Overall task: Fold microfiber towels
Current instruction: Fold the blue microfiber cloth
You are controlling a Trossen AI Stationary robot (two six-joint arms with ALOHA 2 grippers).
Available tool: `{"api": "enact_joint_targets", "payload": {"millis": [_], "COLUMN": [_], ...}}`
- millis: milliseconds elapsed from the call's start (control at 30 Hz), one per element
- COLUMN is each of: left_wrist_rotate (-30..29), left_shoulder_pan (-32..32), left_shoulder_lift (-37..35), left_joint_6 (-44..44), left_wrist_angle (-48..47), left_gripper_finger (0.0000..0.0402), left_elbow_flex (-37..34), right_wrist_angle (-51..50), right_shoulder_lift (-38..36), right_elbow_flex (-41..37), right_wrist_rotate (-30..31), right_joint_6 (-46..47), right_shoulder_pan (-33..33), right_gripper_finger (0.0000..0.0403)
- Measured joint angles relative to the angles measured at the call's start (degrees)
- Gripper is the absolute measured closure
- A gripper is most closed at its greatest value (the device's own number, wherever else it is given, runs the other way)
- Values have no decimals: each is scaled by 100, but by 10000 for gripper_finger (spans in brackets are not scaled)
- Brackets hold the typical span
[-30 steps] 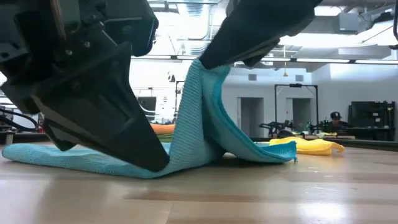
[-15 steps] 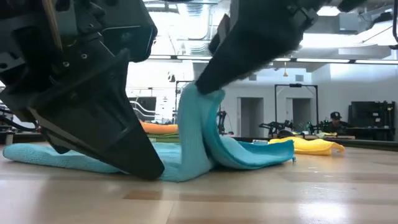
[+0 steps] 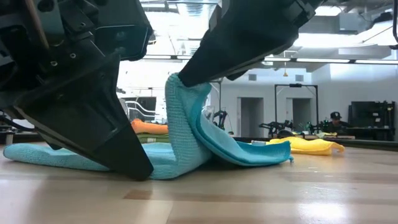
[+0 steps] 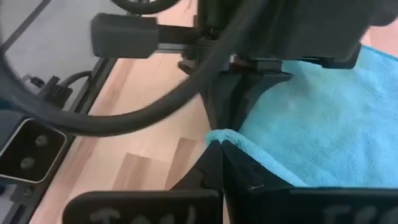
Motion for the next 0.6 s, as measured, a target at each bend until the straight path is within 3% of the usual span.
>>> {"api": "enact_joint_targets", "payload": {"millis": [600], "left_wrist_rotate": [39], "left_shoulder_pan": [1], "left_shoulder_lift": [-2], "left_joint_6": [85], "left_wrist_angle": [-154], "left_gripper_finger": [402], "left_elbow_flex": [-6], "right_wrist_angle": [395], "right_shoulder_lift": [490], "right_elbow_flex": [2], "right_wrist_rotate": [-259], "right_joint_6": [-2], "right_shoulder_pan": [-153], "right_gripper_finger": [368]}}
